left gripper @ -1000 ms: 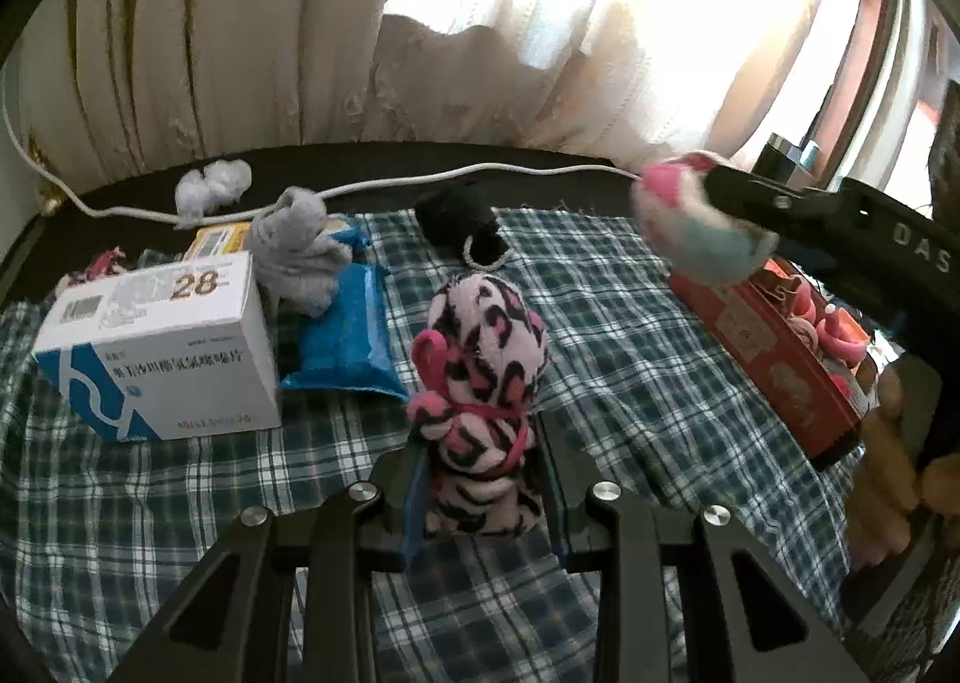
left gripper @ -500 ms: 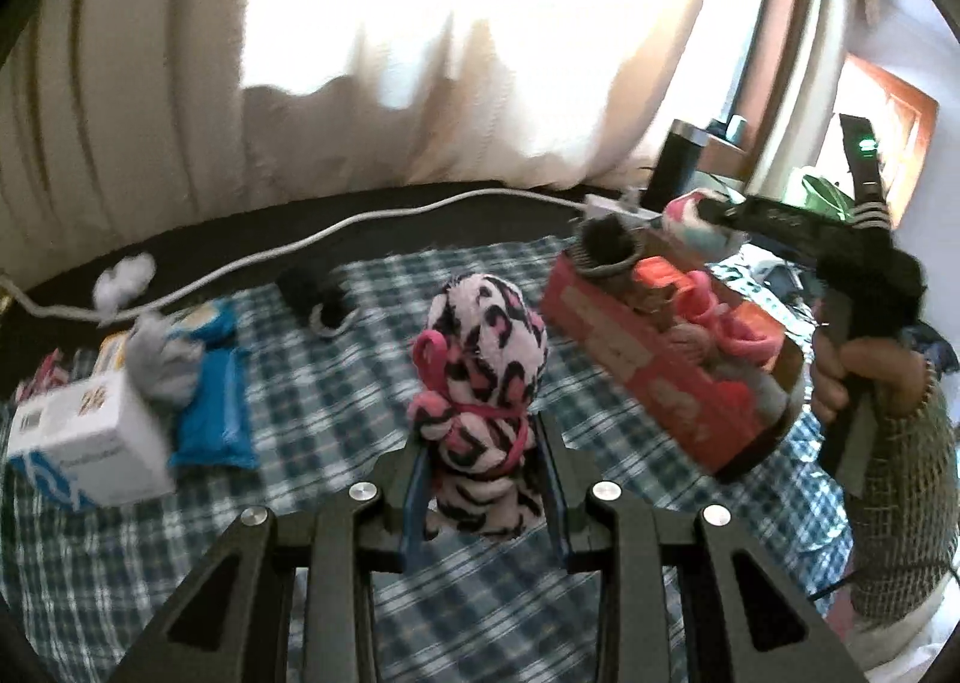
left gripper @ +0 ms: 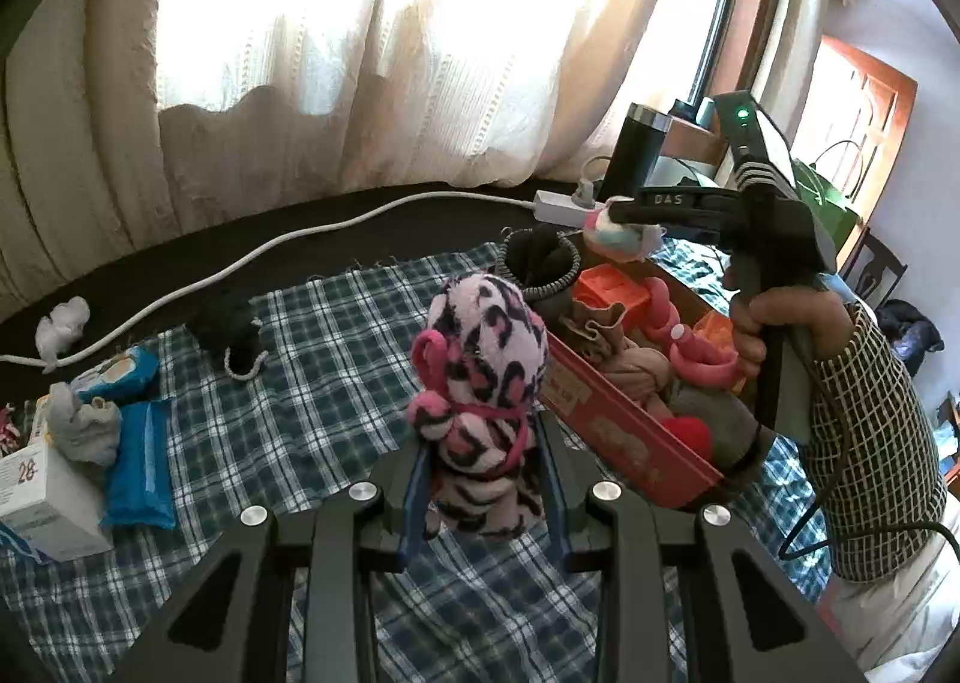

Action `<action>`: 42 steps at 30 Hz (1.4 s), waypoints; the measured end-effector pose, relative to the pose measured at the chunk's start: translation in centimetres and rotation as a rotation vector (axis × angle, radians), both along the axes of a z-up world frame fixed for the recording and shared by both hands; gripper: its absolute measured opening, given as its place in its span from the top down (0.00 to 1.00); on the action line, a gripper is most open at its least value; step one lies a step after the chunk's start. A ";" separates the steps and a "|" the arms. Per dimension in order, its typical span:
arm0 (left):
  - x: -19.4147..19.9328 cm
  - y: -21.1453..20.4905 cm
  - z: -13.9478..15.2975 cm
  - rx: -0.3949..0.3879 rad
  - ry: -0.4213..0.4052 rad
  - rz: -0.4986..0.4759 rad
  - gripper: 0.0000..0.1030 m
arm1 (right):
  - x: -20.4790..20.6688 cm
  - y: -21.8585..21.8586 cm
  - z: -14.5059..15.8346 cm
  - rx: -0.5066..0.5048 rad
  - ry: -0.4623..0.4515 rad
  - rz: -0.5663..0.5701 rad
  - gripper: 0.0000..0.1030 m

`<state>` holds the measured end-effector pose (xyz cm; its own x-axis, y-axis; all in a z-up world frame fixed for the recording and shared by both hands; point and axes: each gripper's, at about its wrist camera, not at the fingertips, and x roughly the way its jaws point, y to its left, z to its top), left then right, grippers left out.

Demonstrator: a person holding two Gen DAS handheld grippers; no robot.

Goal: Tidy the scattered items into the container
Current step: 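Carry the leopard plush and cream hat into the box and release both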

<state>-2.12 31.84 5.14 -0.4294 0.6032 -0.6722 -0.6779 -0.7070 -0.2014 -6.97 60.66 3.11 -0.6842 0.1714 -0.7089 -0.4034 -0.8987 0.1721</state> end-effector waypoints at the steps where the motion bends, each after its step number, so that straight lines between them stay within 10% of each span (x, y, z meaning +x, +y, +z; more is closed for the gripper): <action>1: 0.0 0.2 0.0 0.001 0.000 -0.005 0.68 | -0.1 0.2 -0.2 -0.013 -0.003 0.003 0.49; 21: -0.2 11.9 1.3 0.050 0.021 -0.175 0.68 | 10.2 1.2 1.4 -0.089 0.201 -0.083 0.48; 37: -5.8 16.3 -2.2 -0.043 0.019 -0.073 0.67 | 13.3 0.8 -0.9 -0.096 0.206 -0.089 0.48; 42: -5.3 16.1 -1.5 -0.031 0.009 -0.104 0.39 | 13.1 -0.3 -0.8 -0.082 0.206 -0.068 0.48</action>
<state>-7.39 47.95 3.66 -0.3718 0.6236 -0.6877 -0.7497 -0.6386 -0.1737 6.10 60.38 2.26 -0.8045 0.1695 -0.5693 -0.4116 -0.8500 0.3287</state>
